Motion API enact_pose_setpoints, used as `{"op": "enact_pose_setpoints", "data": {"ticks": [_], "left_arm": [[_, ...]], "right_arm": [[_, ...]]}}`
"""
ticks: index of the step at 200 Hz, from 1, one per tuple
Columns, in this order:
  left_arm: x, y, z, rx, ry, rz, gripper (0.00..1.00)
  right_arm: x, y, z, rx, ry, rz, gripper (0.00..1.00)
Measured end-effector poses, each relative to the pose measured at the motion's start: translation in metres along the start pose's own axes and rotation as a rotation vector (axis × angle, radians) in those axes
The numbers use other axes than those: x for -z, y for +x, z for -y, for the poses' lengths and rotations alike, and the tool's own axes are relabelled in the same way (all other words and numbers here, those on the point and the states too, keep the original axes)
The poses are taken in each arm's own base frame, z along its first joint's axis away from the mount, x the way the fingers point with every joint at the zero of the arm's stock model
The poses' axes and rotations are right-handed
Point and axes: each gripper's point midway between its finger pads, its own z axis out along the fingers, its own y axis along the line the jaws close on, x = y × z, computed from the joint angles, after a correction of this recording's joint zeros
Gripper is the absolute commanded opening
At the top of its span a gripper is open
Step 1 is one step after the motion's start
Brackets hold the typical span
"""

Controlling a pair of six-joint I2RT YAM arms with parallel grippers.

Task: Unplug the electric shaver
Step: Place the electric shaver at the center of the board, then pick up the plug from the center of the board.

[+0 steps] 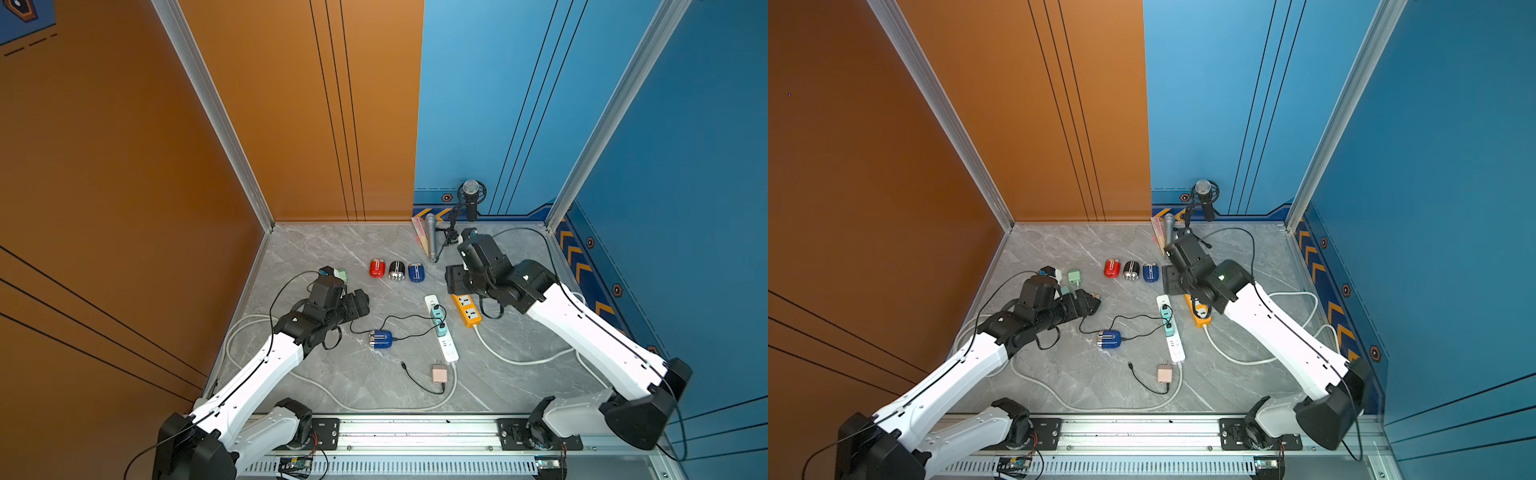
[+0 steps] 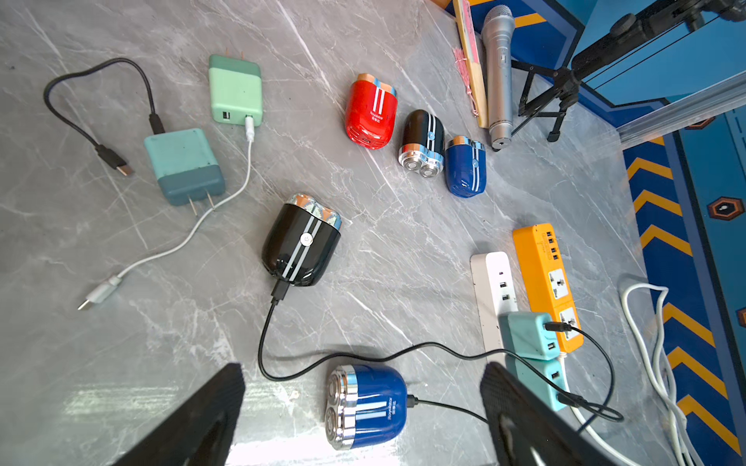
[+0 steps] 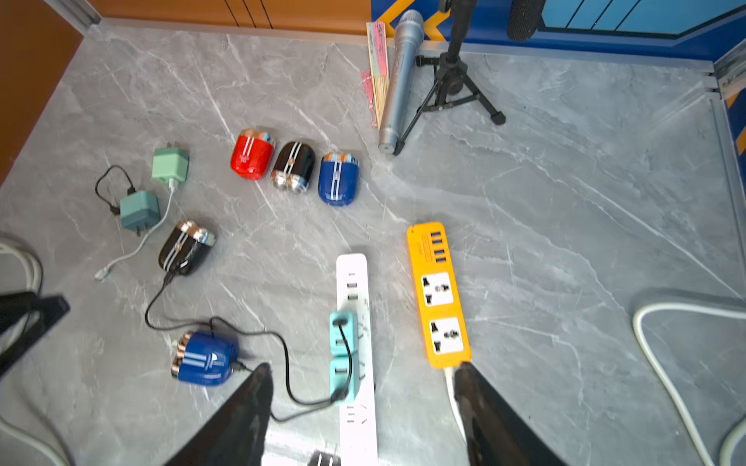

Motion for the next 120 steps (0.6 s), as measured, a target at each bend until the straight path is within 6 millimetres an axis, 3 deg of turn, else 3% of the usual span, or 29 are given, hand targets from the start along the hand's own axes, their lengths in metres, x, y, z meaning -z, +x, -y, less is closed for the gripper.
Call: {"op": "enact_pose_setpoints", "data": {"ticks": [28,54,84,120], "left_arm": [[-0.006,-0.005,0.004,-0.001,0.004,-0.017,0.95],[-0.008,-0.006,0.0,0.009,-0.006,-0.021,0.95],[-0.007,-0.008,-0.001,0.02,-0.005,-0.013,0.94],[-0.002,-0.009,0.002,0.025,0.011,-0.006,0.94]], "right_arm": [[0.007,0.085,-0.019,0.041,-0.023,-0.116,0.65],[0.006,0.142,-0.016,0.04,0.011,-0.186,0.64],[-0.001,0.178,-0.013,0.036,0.038,-0.236,0.63],[-0.016,0.199,-0.013,0.012,0.06,-0.27,0.61]]}}
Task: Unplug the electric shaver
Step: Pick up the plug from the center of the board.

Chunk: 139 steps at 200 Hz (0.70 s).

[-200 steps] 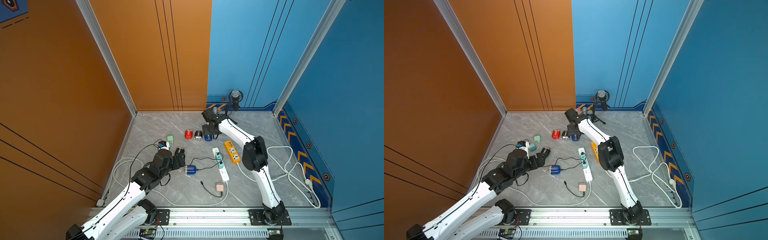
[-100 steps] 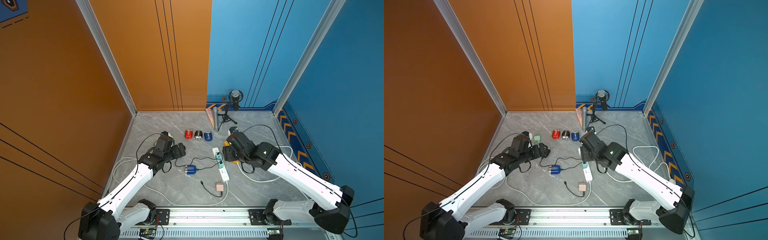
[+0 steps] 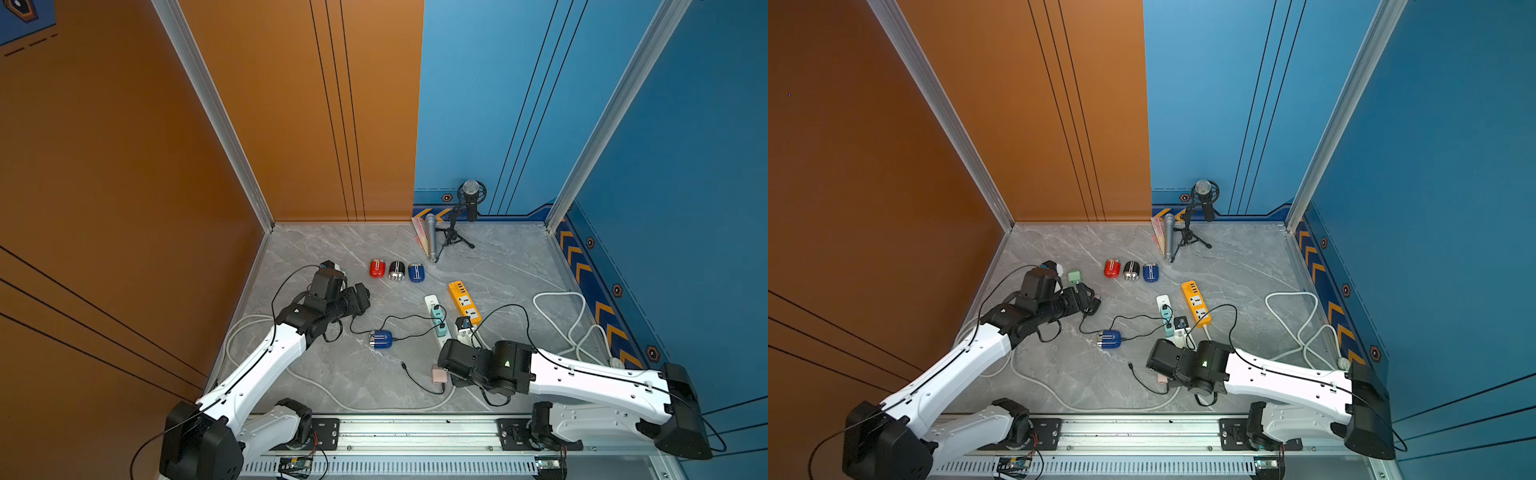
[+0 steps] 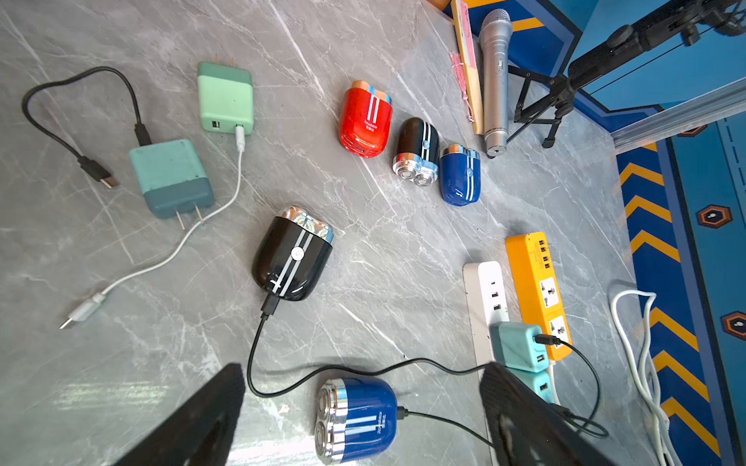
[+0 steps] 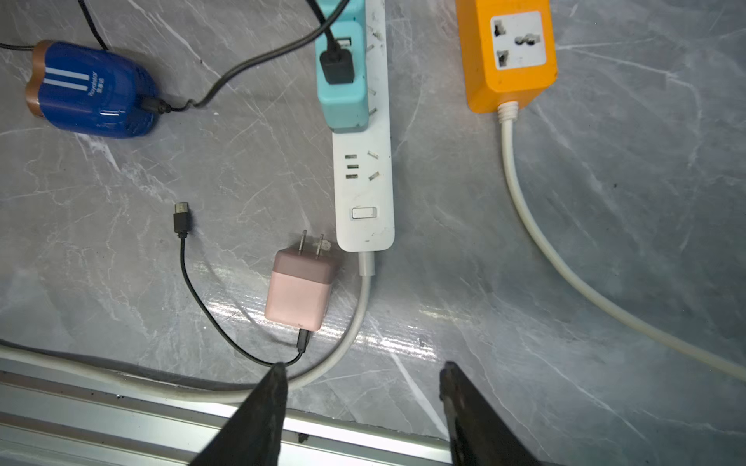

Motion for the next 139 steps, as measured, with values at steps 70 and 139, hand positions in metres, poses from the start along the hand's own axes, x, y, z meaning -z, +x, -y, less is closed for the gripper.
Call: {"op": "enact_pose_setpoints", "data": {"ticks": [70,139], "left_arm": [[0.018,-0.008,0.007,0.014,0.039,0.048,0.94],[0.018,-0.003,0.005,0.01,0.029,0.028,0.94]], "right_arm": [[-0.042,0.018,-0.036,0.01,-0.017,-0.1,0.62],[-0.073,0.031,-0.044,-0.001,0.005,-0.185,0.56]]}}
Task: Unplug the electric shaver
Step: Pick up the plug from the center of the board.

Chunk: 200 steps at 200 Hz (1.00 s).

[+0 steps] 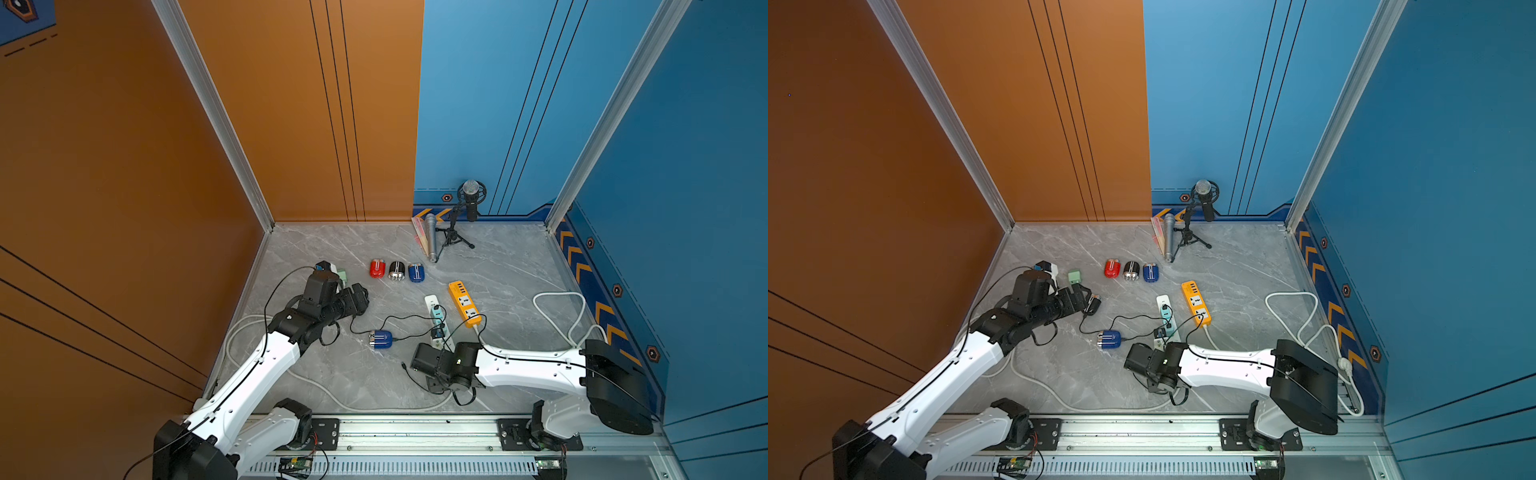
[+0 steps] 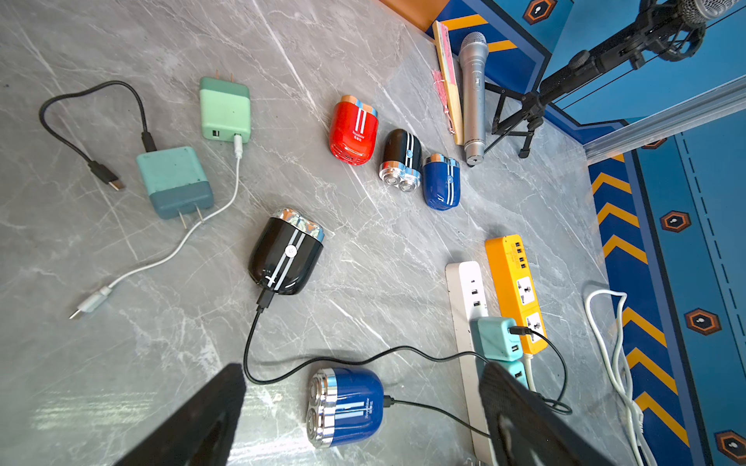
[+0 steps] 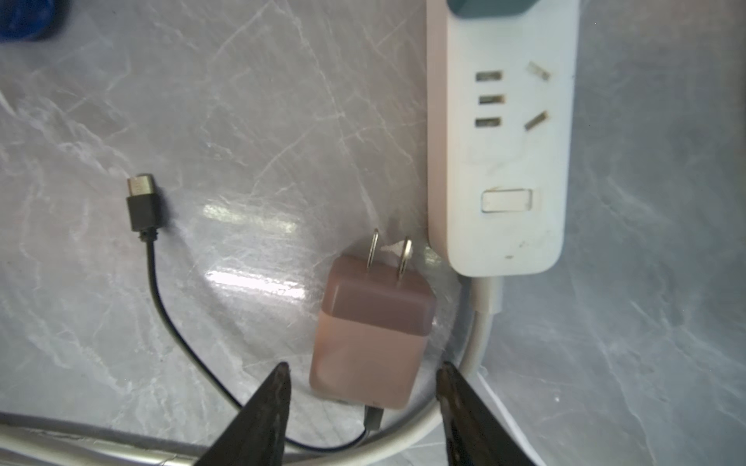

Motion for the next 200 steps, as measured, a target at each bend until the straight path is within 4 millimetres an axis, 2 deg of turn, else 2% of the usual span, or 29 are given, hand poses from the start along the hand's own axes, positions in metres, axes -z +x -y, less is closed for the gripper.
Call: {"op": "enact_pose_setpoints", "data": {"ticks": [42,65,88,115,135,153,176,200], "left_arm": [[0.001,0.001,0.0,-0.001,0.001,-0.001,0.94],[0.003,0.002,-0.001,-0.002,0.003,0.001,0.94],[0.007,0.004,-0.002,-0.004,0.002,0.0,0.94],[0.011,0.004,-0.004,-0.001,-0.004,-0.002,0.94],[0.014,-0.001,-0.01,0.013,-0.024,-0.007,0.94],[0.021,-0.016,-0.011,0.033,-0.025,0.015,0.94],[0.032,-0.04,-0.011,0.064,-0.01,0.064,0.94],[0.047,-0.068,-0.015,0.108,-0.002,0.12,0.94]], "right_arm": [[-0.013,0.002,0.0,0.001,0.017,-0.029,0.5],[-0.019,0.003,0.002,0.009,0.032,-0.04,0.43],[-0.018,0.0,-0.003,0.028,0.024,-0.039,0.36],[-0.013,-0.001,-0.012,0.07,0.006,-0.031,0.34],[0.002,-0.003,-0.033,0.131,-0.036,-0.006,0.34],[0.025,-0.014,-0.055,0.184,-0.102,0.037,0.33],[0.064,-0.045,-0.081,0.228,-0.2,0.121,0.33],[0.103,-0.089,-0.107,0.262,-0.294,0.212,0.32]]}}
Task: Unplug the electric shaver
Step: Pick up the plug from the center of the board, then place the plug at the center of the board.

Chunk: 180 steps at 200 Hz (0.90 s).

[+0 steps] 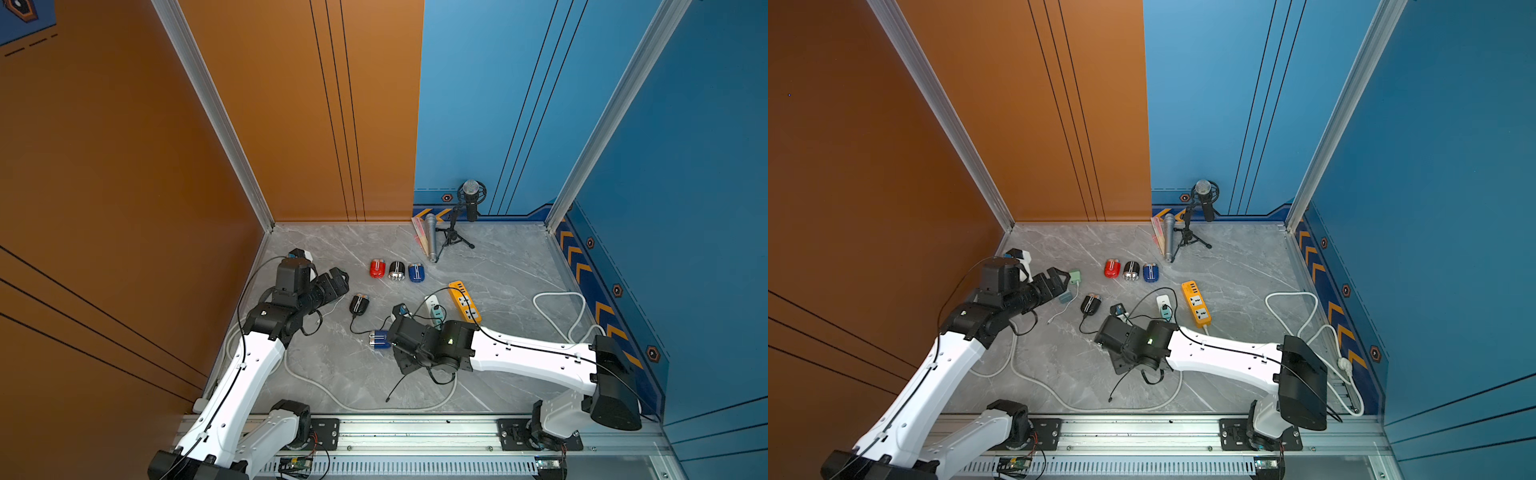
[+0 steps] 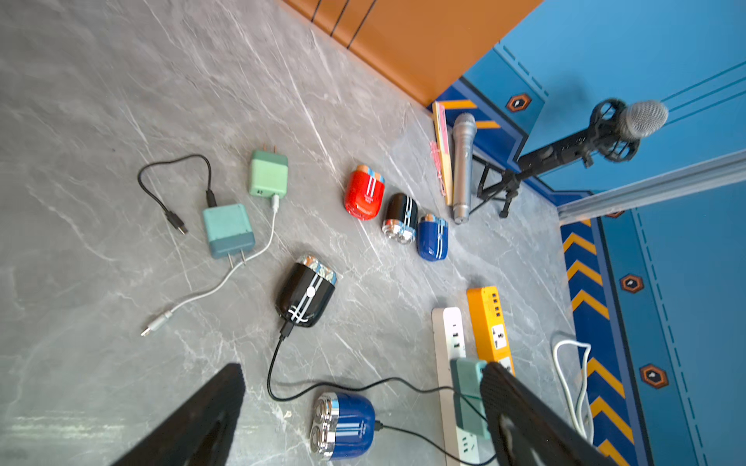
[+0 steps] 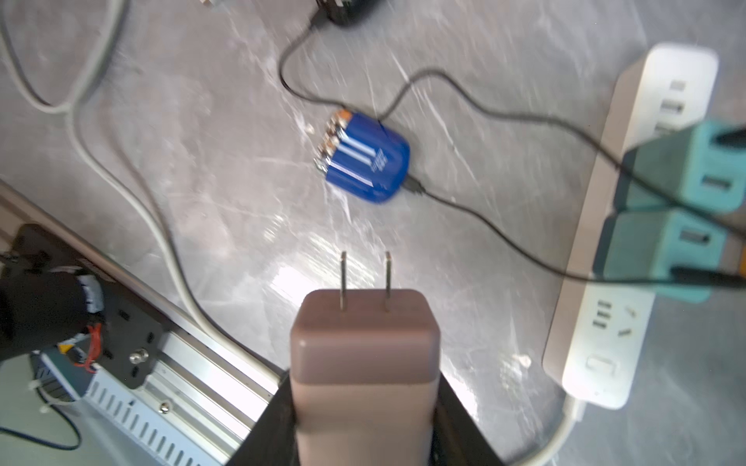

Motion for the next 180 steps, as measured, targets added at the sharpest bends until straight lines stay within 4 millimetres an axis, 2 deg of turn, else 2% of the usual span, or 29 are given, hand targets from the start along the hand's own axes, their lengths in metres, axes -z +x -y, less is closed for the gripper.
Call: {"op": "enact_pose_setpoints", "data": {"ticks": [14,28,43,67,98,138,164,180], "left_arm": [[0.008,-0.019,0.004,0.016,0.012,0.038,0.94],[0.016,-0.035,0.011,0.017,0.03,0.073,0.94],[0.024,-0.048,0.017,0.015,0.048,0.103,0.94],[0.03,-0.059,0.019,0.019,0.059,0.124,0.94],[0.031,-0.068,0.021,0.026,0.067,0.131,0.94],[0.031,-0.067,0.023,0.027,0.079,0.124,0.94],[0.03,-0.064,0.023,0.027,0.086,0.114,0.94],[0.029,-0.061,0.021,0.029,0.087,0.102,0.94]], "right_arm": [[0.001,-0.032,-0.012,0.015,-0.041,0.036,0.32],[-0.009,-0.059,-0.025,0.038,-0.075,0.055,0.32],[-0.03,-0.083,-0.041,0.073,-0.102,0.058,0.31],[-0.07,-0.107,-0.071,0.125,-0.145,0.054,0.3],[-0.133,-0.119,-0.095,0.162,-0.168,0.036,0.3],[-0.207,-0.12,-0.102,0.171,-0.15,0.016,0.3],[-0.24,-0.12,-0.094,0.166,-0.121,0.016,0.32],[-0.244,-0.128,-0.091,0.166,-0.112,0.041,0.36]]}}
